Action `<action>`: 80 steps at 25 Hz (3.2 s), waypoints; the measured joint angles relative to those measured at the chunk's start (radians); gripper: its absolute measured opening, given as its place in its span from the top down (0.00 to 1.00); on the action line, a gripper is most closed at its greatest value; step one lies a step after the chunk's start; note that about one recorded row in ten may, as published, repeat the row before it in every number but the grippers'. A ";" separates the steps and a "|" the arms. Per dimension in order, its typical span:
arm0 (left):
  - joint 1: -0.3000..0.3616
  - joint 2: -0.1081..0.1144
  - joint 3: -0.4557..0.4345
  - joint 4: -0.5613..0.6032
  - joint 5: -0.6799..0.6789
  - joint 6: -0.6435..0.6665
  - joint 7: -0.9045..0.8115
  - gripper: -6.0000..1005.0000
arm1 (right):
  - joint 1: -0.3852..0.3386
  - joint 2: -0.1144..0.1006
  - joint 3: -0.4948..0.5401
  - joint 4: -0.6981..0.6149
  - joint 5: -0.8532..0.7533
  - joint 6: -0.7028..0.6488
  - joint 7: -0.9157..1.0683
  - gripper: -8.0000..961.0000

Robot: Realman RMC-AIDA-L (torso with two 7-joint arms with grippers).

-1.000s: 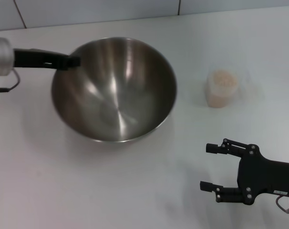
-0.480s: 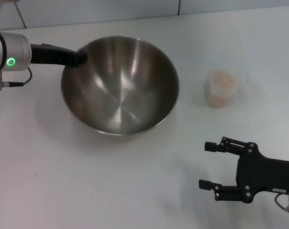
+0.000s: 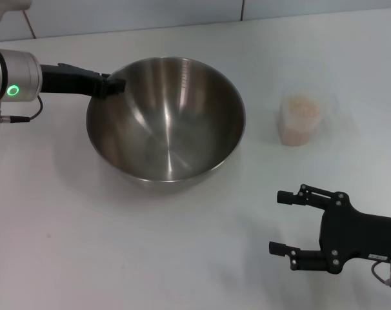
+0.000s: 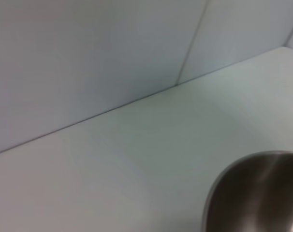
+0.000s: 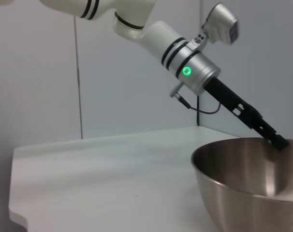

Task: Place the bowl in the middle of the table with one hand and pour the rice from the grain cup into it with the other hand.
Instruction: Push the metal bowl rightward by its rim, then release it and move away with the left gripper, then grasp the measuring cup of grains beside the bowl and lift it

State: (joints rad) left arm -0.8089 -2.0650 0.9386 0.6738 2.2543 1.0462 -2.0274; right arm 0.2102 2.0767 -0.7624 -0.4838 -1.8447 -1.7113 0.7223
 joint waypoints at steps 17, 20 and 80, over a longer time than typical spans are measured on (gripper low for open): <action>0.370 0.004 0.003 0.518 -0.274 0.488 0.311 0.34 | -0.010 0.007 0.447 0.172 0.015 0.154 -0.012 0.15; 0.426 0.004 0.002 0.529 -0.272 0.520 0.342 0.29 | -0.001 0.007 0.567 0.211 0.015 0.241 -0.046 0.15; 0.433 0.002 0.051 0.524 -0.250 0.514 0.342 0.20 | 0.233 0.008 0.696 0.324 0.028 0.569 -0.147 0.85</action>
State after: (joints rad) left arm -0.3763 -2.0631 0.9897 1.1980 2.0047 1.5599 -1.6857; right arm 0.4428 2.0844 -0.0659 -0.1596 -1.8165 -1.1420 0.5751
